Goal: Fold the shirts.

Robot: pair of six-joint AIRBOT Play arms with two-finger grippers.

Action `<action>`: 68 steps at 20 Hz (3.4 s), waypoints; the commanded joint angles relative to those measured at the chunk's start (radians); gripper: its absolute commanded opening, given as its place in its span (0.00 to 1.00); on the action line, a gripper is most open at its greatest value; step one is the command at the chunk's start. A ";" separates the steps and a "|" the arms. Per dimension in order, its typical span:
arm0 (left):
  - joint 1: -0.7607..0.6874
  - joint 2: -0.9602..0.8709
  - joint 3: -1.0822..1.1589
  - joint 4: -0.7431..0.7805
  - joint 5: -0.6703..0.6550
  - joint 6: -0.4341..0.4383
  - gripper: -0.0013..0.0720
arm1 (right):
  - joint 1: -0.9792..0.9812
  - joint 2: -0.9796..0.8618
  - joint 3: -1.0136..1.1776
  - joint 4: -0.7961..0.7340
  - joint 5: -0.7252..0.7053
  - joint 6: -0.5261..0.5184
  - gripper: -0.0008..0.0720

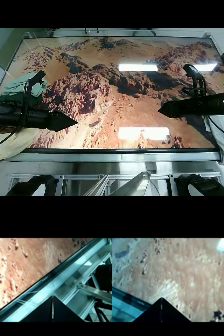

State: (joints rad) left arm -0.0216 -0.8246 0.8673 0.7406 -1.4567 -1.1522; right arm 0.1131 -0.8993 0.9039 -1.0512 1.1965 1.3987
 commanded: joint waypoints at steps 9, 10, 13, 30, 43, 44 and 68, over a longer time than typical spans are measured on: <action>0.354 -0.163 0.363 0.168 0.026 -0.024 1.00 | 0.001 0.001 0.000 0.000 0.000 0.000 0.04; 0.436 -0.219 0.442 0.182 0.048 -0.041 1.00 | 0.001 0.001 0.000 0.000 0.000 0.000 0.04; 0.653 -0.438 0.649 0.181 0.099 -0.066 1.00 | 0.001 0.001 0.000 0.000 0.000 0.000 0.04; 0.547 -1.313 1.181 0.473 0.253 -0.004 1.00 | 0.001 0.001 0.000 0.000 0.000 0.000 0.04; 0.259 -0.958 1.181 -0.008 0.055 0.166 0.05 | 0.001 0.001 0.000 0.000 -0.001 0.000 0.04; 0.201 -0.925 1.179 -0.016 -0.008 0.165 0.05 | 0.001 0.001 0.000 0.000 -0.001 0.000 0.04; -0.134 -0.714 0.447 -0.004 -0.103 -0.079 0.99 | 0.063 -0.157 -0.025 0.107 0.036 -0.080 0.71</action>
State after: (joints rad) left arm -0.1566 -1.6016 1.5211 0.7410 -1.6390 -1.2541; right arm 0.1398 -0.9794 0.8917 -0.9672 1.2541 1.3495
